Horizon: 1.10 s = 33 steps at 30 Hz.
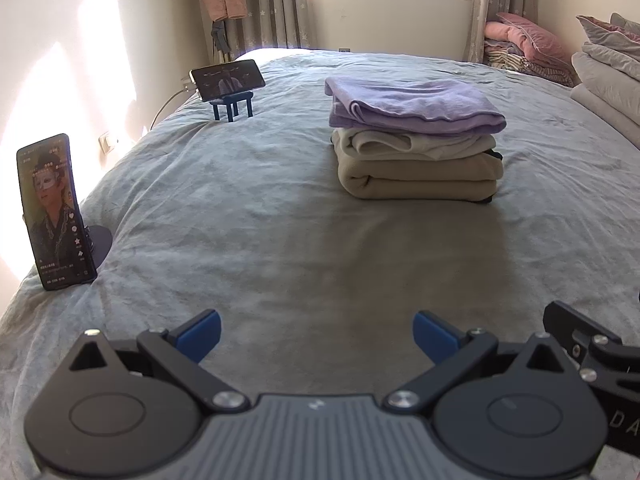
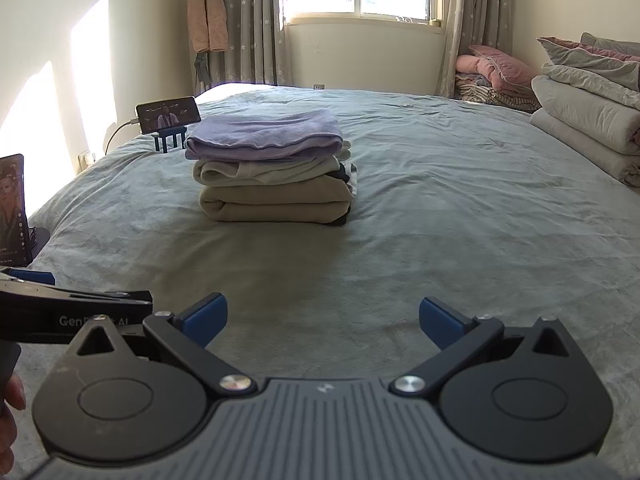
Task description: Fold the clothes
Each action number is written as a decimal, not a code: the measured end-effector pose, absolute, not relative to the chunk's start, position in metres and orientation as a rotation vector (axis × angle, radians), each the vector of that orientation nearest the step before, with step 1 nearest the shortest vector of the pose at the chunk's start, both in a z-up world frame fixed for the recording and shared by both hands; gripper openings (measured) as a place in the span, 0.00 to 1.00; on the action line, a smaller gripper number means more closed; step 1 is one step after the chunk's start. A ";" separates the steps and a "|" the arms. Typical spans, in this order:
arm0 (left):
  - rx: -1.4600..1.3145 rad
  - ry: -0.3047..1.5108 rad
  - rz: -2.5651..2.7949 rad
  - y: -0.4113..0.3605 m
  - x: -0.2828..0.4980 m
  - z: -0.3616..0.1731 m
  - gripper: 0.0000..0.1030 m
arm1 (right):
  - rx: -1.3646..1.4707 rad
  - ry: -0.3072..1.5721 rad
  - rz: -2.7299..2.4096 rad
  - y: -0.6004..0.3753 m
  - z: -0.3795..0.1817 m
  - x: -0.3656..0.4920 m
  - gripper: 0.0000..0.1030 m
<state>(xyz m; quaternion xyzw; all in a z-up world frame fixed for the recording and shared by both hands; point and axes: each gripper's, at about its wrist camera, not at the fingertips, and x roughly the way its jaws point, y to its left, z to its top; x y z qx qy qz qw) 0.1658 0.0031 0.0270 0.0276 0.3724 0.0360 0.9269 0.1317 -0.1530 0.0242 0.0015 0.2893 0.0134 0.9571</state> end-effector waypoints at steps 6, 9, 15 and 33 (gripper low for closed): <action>0.062 0.767 0.077 0.002 0.167 0.026 0.99 | -0.003 0.589 0.031 -0.152 0.024 0.132 1.00; 0.062 0.766 0.079 0.003 0.167 0.026 0.99 | -0.007 0.589 0.031 -0.151 0.023 0.132 1.00; 0.066 0.763 0.077 0.002 0.166 0.026 0.99 | -0.001 0.582 0.034 -0.151 0.025 0.131 1.00; 0.059 0.730 0.022 -0.003 0.148 0.045 0.99 | 0.106 0.589 0.062 -0.162 0.050 0.115 1.00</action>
